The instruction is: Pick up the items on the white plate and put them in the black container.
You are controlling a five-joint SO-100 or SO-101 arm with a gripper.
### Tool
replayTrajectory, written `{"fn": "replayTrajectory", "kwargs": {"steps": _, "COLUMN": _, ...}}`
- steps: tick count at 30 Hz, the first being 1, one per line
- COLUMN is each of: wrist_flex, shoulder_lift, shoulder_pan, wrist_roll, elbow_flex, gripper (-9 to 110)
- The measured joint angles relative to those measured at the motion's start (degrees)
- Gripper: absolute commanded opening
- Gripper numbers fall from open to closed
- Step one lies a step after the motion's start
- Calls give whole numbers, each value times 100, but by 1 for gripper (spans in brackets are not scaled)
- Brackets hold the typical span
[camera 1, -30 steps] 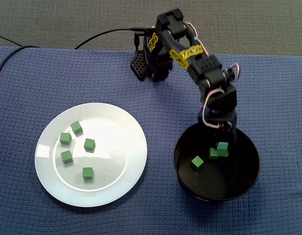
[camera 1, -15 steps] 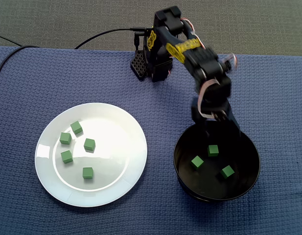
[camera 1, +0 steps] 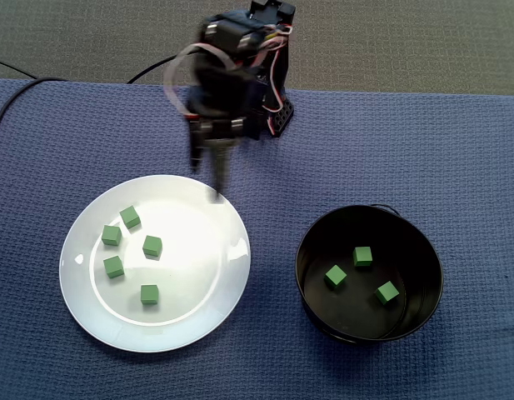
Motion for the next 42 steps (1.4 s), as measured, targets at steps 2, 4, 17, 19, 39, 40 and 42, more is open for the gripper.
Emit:
{"fn": "replayTrajectory", "kwargs": {"steps": 2, "wrist_flex": -299, "shoulder_lift": -70, "shoulder_pan": 615, "wrist_roll": -35, "elbow_flex": 492, "gripper": 32}}
{"fn": "replayTrajectory", "kwargs": {"steps": 4, "wrist_flex": -668, "shoulder_lift": -167, "shoulder_pan": 1134, "wrist_roll": -158, "elbow_flex": 976, "gripper": 32}}
{"fn": "replayTrajectory", "kwargs": {"steps": 17, "wrist_flex": -1723, "shoulder_lift": -2057, "shoulder_pan": 2417, "wrist_roll": -2180, "elbow_flex": 1213, "gripper": 32}}
{"fn": "replayTrajectory", "kwargs": {"steps": 19, "wrist_flex": -1749, "shoulder_lift": -2399, "shoulder_pan": 2593, "wrist_roll": -2514, "elbow_flex": 1063, "gripper": 32}}
{"fn": "replayTrajectory", "kwargs": {"steps": 39, "wrist_flex": -1793, "shoulder_lift": -3964, "shoulder_pan": 2505, "wrist_roll": -3076, "elbow_flex": 448, "gripper": 29}}
{"fn": "replayTrajectory", "kwargs": {"steps": 40, "wrist_flex": -1811, "shoulder_lift": -3999, "shoulder_pan": 2505, "wrist_roll": -3076, "elbow_flex": 448, "gripper": 29}}
{"fn": "replayTrajectory", "kwargs": {"steps": 42, "wrist_flex": -1854, "shoulder_lift": -4061, "shoulder_pan": 2505, "wrist_roll": -3076, "elbow_flex": 448, "gripper": 29}}
